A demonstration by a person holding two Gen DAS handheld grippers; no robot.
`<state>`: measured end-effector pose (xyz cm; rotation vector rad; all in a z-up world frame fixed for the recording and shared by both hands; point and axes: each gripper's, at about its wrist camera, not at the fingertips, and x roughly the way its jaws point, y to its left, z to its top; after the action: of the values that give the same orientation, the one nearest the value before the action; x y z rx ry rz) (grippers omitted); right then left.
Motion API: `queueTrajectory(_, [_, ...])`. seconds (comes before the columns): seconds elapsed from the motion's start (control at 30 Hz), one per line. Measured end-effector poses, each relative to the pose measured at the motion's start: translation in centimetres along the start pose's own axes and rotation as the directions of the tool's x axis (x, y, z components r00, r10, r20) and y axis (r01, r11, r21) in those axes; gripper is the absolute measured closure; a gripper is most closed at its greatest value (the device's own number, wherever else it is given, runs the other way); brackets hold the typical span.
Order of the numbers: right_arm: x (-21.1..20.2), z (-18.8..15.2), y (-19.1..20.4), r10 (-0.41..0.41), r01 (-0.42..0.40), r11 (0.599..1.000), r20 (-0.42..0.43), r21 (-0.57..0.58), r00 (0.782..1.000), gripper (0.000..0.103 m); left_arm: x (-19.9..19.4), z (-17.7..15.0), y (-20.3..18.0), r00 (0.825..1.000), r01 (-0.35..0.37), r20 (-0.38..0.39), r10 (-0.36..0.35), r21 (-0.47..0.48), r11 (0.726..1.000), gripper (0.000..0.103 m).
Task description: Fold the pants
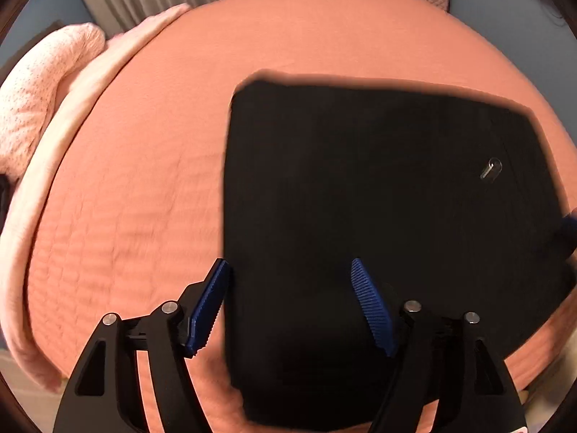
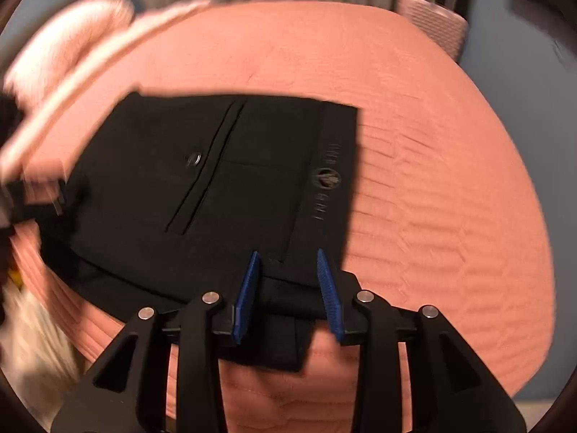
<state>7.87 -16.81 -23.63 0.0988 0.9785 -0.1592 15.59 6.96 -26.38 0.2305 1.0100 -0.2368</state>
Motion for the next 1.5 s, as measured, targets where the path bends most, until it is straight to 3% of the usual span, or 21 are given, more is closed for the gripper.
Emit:
queueTrajectory(0.03, [-1.1, 0.2, -0.3, -0.052, 0.052, 0.999, 0.016, 0.016, 0.999, 0.067, -0.6, -0.7, 1.0, 1.000, -0.008, 0.015, 0.008, -0.042, 0.999, 0.034])
queueTrajectory(0.07, [-2.3, 0.3, -0.4, -0.032, 0.031, 0.999, 0.050, 0.026, 0.998, 0.067, -1.4, -1.0, 1.9, 0.999, -0.038, 0.017, 0.039, -0.087, 0.995, 0.036])
queueTrajectory(0.13, [-2.8, 0.1, 0.5, 0.022, -0.023, 1.000, 0.049, 0.012, 0.999, 0.067, -3.0, -1.3, 2.5, 0.999, -0.014, 0.042, 0.020, -0.140, 0.990, 0.036])
queueTrajectory(0.2, [-1.3, -0.9, 2.3, 0.033, -0.032, 0.997, 0.008, -0.073, 0.999, 0.065, -3.5, -1.5, 1.3, 0.999, 0.010, 0.053, -0.004, -0.114, 0.993, 0.036])
queueTrajectory(0.27, [1.1, -2.8, 3.7, -0.009, 0.006, 0.991, -0.024, -0.130, 1.000, 0.063, -3.0, -1.8, -1.4, 1.000, 0.016, 0.020, -0.016, -0.015, 1.000, 0.034])
queueTrajectory(0.33, [0.6, -3.3, 2.4, 0.037, -0.036, 0.998, 0.004, -0.059, 0.999, 0.062, -1.2, -2.9, -2.3, 1.000, -0.027, 0.000, 0.027, 0.063, 0.998, 0.029])
queueTrajectory(0.37, [0.2, -3.3, 1.1, 0.048, -0.048, 0.999, -0.015, 0.005, 0.999, 0.062, -1.1, -2.7, -2.2, 1.000, -0.027, 0.016, 0.026, 0.056, 0.998, 0.025])
queueTrajectory(0.43, [-1.0, -3.2, -0.5, -0.019, 0.021, 0.997, -0.027, 0.071, 0.999, 0.061, -0.8, -1.9, 0.4, 0.999, -0.046, -0.012, 0.045, -0.023, 0.999, 0.027])
queueTrajectory(0.53, [-3.6, -3.1, -1.4, -0.066, 0.065, 0.992, 0.010, 0.105, 0.998, 0.061, -3.6, -1.1, 2.6, 0.998, -0.056, 0.017, 0.058, -0.117, 0.992, 0.030])
queueTrajectory(0.67, [-6.8, -1.9, 0.1, -0.048, 0.038, 0.994, 0.099, 0.098, 0.994, 0.059, -8.4, -1.5, -0.1, 0.997, -0.035, 0.071, 0.042, -0.099, 0.995, 0.029])
queueTrajectory(0.77, [-11.0, -2.3, 3.7, -0.051, 0.037, 0.996, 0.182, 0.083, 0.982, 0.027, -12.0, -2.0, -1.8, 0.995, -0.003, 0.099, 0.013, -0.099, 0.995, 0.029])
queueTrajectory(0.8, [-11.9, -1.3, 5.7, -0.052, 0.038, 0.997, 0.218, 0.069, 0.975, 0.022, -12.7, -1.9, -2.2, 0.994, 0.008, 0.106, 0.003, -0.104, 0.995, 0.027])
queueTrajectory(0.83, [-12.8, -1.5, 6.7, -0.060, 0.049, 0.998, 0.246, 0.050, 0.968, 0.021, -13.1, -1.5, -2.6, 0.993, 0.011, 0.115, 0.001, -0.110, 0.994, 0.021])
queueTrajectory(0.87, [-12.7, -0.3, 7.0, -0.076, 0.069, 0.997, 0.262, 0.038, 0.962, 0.018, -13.9, -1.7, -3.3, 0.993, 0.008, 0.119, 0.005, -0.113, 0.994, 0.020])
queueTrajectory(1.0, [-15.6, -1.1, 7.9, -0.102, 0.092, 0.995, 0.307, 0.049, 0.946, 0.011, -15.6, -1.9, -4.3, 0.991, -0.054, 0.115, 0.068, -0.124, 0.991, 0.020])
queueTrajectory(1.07, [-16.5, -1.5, 7.4, -0.101, 0.081, 0.994, 0.305, 0.077, 0.947, 0.011, -16.4, -2.2, -4.5, 0.990, -0.064, 0.114, 0.080, -0.137, 0.988, 0.019])
queueTrajectory(1.23, [-18.5, -2.4, 6.9, -0.129, 0.105, 0.990, 0.314, 0.092, 0.941, 0.010, -17.8, -2.8, -4.5, 0.994, -0.015, 0.108, 0.032, -0.152, 0.988, 0.019])
queueTrajectory(1.5, [-18.7, -2.4, 6.9, -0.154, 0.132, 0.987, 0.328, 0.087, 0.932, 0.009, -17.9, -3.6, -4.9, 0.995, -0.011, 0.096, 0.024, -0.132, 0.991, 0.019])
